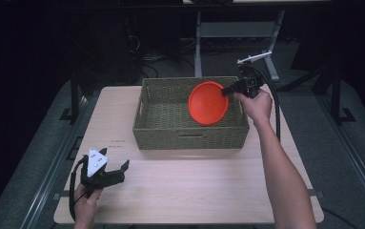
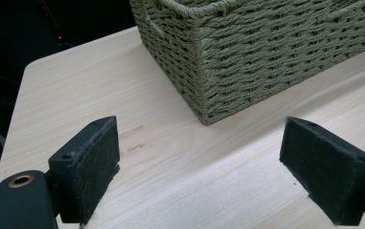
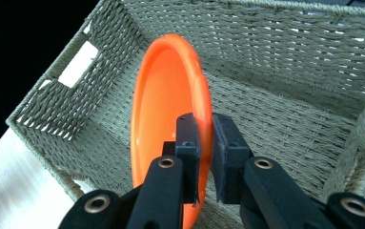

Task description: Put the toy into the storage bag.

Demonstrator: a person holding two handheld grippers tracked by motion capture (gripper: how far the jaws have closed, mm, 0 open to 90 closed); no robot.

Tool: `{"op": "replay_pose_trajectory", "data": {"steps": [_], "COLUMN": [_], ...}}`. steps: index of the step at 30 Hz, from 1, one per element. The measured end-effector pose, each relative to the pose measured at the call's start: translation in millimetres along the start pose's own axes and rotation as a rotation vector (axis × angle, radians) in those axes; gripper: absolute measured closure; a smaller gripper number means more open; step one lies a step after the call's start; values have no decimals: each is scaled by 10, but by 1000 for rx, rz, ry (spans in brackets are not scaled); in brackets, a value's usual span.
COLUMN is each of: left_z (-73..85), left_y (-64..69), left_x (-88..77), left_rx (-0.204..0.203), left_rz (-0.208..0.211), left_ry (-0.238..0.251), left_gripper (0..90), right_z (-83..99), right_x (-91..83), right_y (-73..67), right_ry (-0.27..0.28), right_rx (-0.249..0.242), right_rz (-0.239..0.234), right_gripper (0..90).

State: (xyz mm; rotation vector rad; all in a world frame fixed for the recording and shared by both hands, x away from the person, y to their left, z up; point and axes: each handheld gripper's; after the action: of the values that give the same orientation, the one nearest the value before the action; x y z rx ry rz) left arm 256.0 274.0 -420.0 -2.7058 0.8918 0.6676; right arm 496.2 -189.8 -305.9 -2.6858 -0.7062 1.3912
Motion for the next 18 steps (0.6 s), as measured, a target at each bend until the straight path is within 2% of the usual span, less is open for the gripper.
{"op": "replay_pose_trajectory", "data": {"steps": [18], "left_z": [-3], "left_y": [5], "left_x": [6], "left_rx": [4], "left_rz": [1], "left_ry": [-6], "left_gripper": [128], "right_z": [72], "right_x": [131], "right_y": [25], "right_ry": [6], "right_rx": [31], "right_rz": [-5], "right_gripper": [815]}}
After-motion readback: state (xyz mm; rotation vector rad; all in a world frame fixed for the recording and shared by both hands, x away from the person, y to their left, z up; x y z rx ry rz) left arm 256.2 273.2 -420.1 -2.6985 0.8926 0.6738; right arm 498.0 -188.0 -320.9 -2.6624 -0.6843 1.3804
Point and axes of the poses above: each handheld gripper's, and its own axes: x roughly forward along the jaws, z roughly out of its underside, y roughly to its right, and after that the axes turned 13 degrees about z, right-handed
